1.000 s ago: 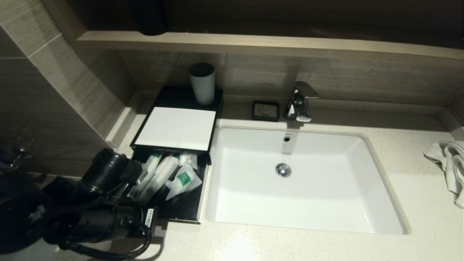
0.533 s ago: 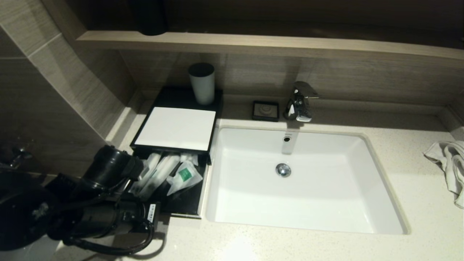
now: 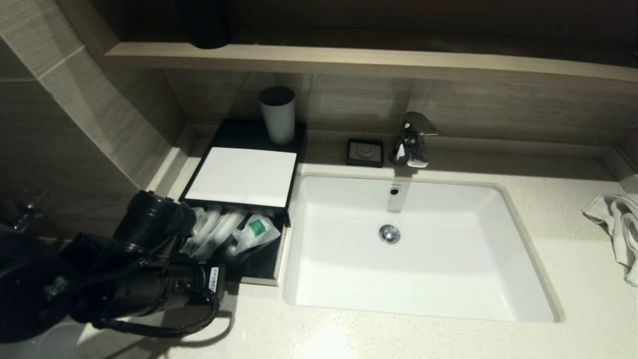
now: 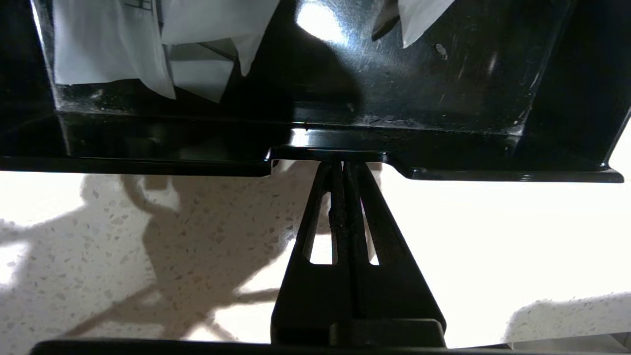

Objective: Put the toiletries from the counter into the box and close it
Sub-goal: Close the drawer

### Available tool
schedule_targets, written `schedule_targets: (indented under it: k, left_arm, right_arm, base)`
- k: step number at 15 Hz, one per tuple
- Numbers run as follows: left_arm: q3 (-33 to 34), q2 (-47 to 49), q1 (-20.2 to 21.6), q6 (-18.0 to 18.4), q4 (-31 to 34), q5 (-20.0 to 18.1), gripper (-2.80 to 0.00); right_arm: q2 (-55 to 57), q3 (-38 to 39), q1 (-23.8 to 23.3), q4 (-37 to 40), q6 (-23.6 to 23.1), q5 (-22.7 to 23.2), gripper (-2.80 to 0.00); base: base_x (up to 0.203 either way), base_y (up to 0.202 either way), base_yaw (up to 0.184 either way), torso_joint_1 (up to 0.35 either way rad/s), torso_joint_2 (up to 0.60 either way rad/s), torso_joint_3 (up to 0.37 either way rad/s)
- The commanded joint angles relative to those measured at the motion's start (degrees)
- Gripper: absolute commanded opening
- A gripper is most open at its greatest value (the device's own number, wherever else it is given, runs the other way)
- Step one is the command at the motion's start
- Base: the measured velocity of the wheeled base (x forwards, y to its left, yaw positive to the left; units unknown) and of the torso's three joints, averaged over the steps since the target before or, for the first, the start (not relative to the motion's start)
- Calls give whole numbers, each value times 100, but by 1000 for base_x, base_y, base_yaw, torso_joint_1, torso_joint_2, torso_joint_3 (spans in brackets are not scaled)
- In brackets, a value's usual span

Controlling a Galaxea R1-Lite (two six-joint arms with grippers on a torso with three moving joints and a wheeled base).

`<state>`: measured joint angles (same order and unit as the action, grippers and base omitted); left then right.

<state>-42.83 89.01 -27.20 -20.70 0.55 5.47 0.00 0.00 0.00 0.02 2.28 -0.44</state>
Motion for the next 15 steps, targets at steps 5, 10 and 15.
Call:
schedule_targets:
  k: [5, 10, 15]
  left_arm:
    - [2, 20, -5, 12, -116, 15, -280]
    - [2, 108, -22, 31, -142, 6, -280]
    - [-6, 231, -14, 31, -497, 33, -280]
  right_arm:
    - [9, 0, -5, 3, 1, 0, -280]
    - [9, 0, 0, 5, 1, 0, -280]
    - [9, 0, 0, 2, 1, 0, -280]
  base:
    - [0, 0, 0, 0, 0, 0]
    - [0, 0, 0, 0, 0, 0]
    - [0, 0, 0, 0, 0, 0]
